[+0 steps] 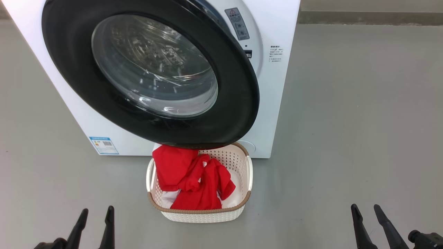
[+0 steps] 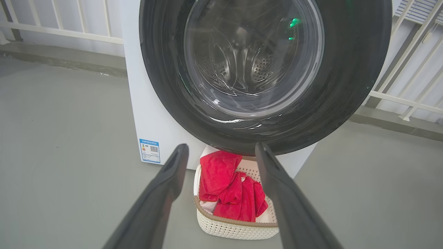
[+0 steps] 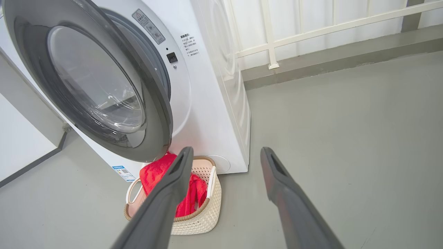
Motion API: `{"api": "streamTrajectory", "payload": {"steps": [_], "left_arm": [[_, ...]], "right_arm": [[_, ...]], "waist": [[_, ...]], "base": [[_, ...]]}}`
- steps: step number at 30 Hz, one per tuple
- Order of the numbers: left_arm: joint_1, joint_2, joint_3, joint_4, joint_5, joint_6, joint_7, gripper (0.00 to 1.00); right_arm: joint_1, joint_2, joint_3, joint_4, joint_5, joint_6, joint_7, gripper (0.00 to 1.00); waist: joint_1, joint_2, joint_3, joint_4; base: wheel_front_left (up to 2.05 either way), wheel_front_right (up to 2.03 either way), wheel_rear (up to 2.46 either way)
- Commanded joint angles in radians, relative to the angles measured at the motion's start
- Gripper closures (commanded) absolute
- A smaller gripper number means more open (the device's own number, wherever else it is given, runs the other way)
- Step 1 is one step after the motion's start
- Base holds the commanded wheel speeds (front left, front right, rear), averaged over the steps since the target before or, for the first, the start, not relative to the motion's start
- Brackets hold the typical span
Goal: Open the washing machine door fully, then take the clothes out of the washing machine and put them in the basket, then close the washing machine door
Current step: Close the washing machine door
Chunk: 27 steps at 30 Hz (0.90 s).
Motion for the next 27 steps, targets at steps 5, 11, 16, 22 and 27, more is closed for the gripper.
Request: {"api": "streamTrajectory", "payload": {"steps": [5,11,16,22,27], "left_arm": [[-0.019,0.009,0.033,-0.028,0.011,-0.006,-0.005,0.0],[-0.018,0.004,0.032,-0.027,0.013,-0.006,-0.005,0.0],[-0.023,0.001,0.028,-0.028,0.014,-0.006,-0.005,0.0],[-0.033,-0.022,0.031,-0.031,0.016,-0.006,-0.005,0.0],[-0.038,-0.049,0.018,-0.032,0.007,-0.006,-0.005,0.0]], "right_arm": [[-0.023,-0.016,0.021,-0.026,0.002,0.008,-0.007,0.0],[-0.021,-0.014,0.019,-0.027,0.002,0.008,-0.007,0.0],[-0.027,-0.012,0.023,-0.027,0.001,0.008,-0.007,0.0],[-0.066,-0.012,0.057,-0.023,0.007,0.008,-0.007,1.0],[-0.121,-0.011,0.092,-0.015,0.011,0.008,-0.007,1.0]], "waist": [[0.0,0.0,0.002,-0.002],[0.0,0.0,0.003,0.0],[0.0,0.0,0.008,0.007],[0.0,0.0,0.023,0.026],[0.0,0.0,0.031,0.058]], "base": [[0.0,0.0,0.0],[0.0,0.0,0.0],[0.0,0.0,0.0],[0.0,0.0,0.0],[0.0,0.0,0.0]]}}
